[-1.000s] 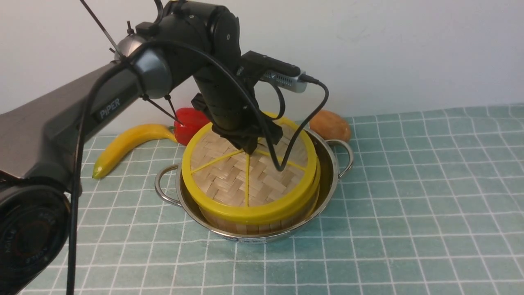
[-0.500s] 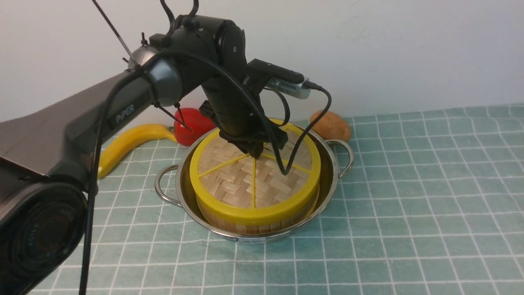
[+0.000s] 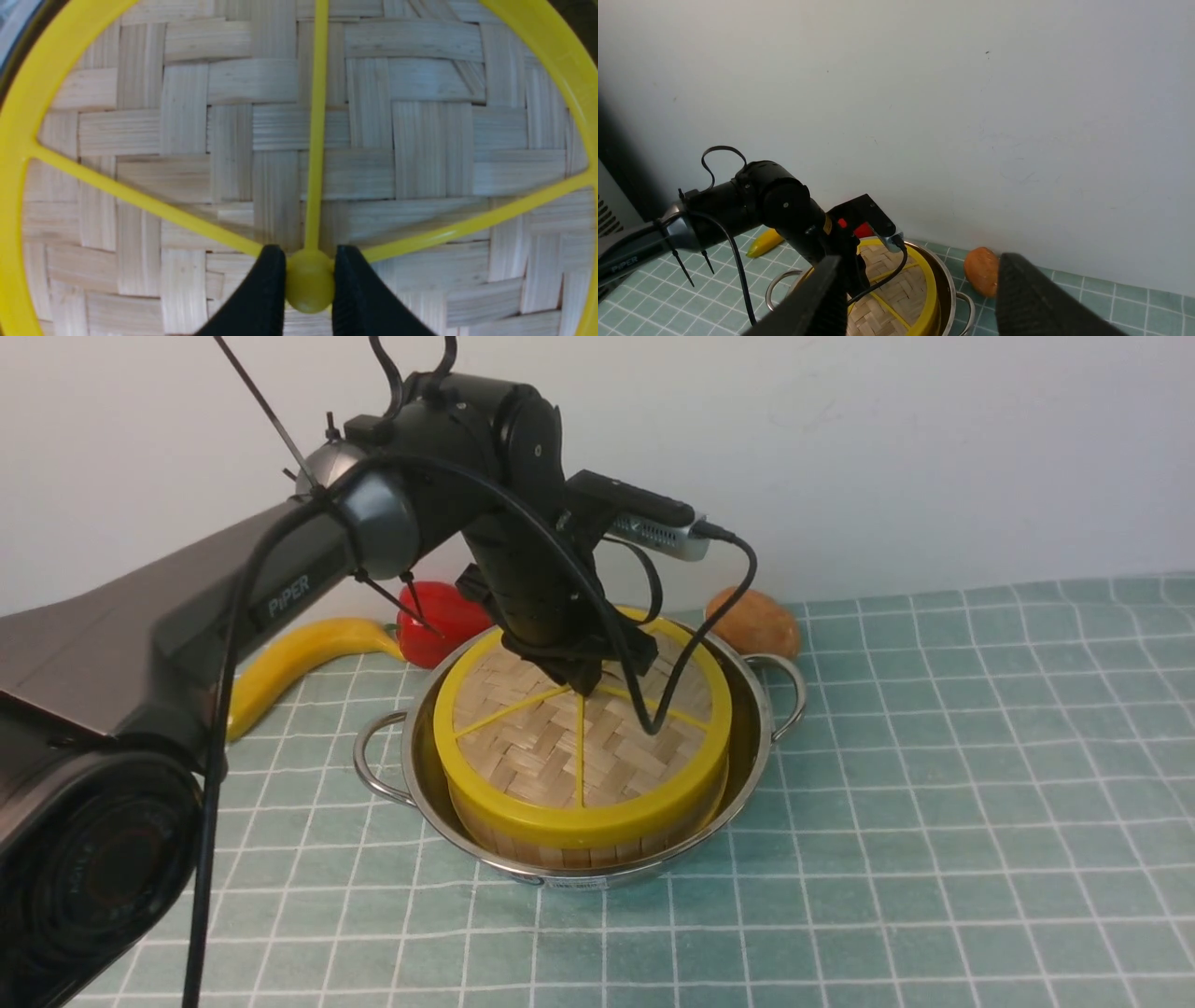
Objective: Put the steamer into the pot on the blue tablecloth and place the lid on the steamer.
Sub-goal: 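Place the yellow bamboo steamer lid onto the steamer in the pot with the left gripper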
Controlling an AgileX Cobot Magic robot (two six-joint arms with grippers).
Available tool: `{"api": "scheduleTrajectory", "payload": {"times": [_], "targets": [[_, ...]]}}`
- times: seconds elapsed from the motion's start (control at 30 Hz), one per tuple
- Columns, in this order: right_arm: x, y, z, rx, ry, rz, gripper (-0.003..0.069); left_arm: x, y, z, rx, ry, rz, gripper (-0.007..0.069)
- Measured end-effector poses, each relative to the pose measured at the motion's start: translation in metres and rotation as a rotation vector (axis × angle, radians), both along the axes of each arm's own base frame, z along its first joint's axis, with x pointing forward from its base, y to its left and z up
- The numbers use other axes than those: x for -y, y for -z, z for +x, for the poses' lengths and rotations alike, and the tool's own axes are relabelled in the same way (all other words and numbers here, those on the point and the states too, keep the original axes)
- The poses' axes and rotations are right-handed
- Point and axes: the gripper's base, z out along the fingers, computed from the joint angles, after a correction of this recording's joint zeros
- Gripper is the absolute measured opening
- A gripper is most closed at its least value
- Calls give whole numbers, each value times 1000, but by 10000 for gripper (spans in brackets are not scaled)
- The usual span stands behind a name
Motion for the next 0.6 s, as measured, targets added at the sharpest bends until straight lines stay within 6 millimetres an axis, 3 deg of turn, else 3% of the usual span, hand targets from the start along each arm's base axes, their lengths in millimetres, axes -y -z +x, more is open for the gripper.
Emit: {"api": "scheduleTrajectory", "payload": {"times": [0.3,0.4,0.43,0.57,0.6], "targets": [[0,0,0,-1,-3,2,427,1,8,3,-17,0,8,150],[0,0,0,-1,-3,2,427,2,7,3,-16,1,8,292],[0,0,0,-1,-3,2,427,2,7,3,-17,1,9,302],[-1,0,0,-2,-5,4,428,0,-4,8,4,2,39,561],[-1,0,0,-2,-5,4,428,0,-5,8,5,2,38,571]]}}
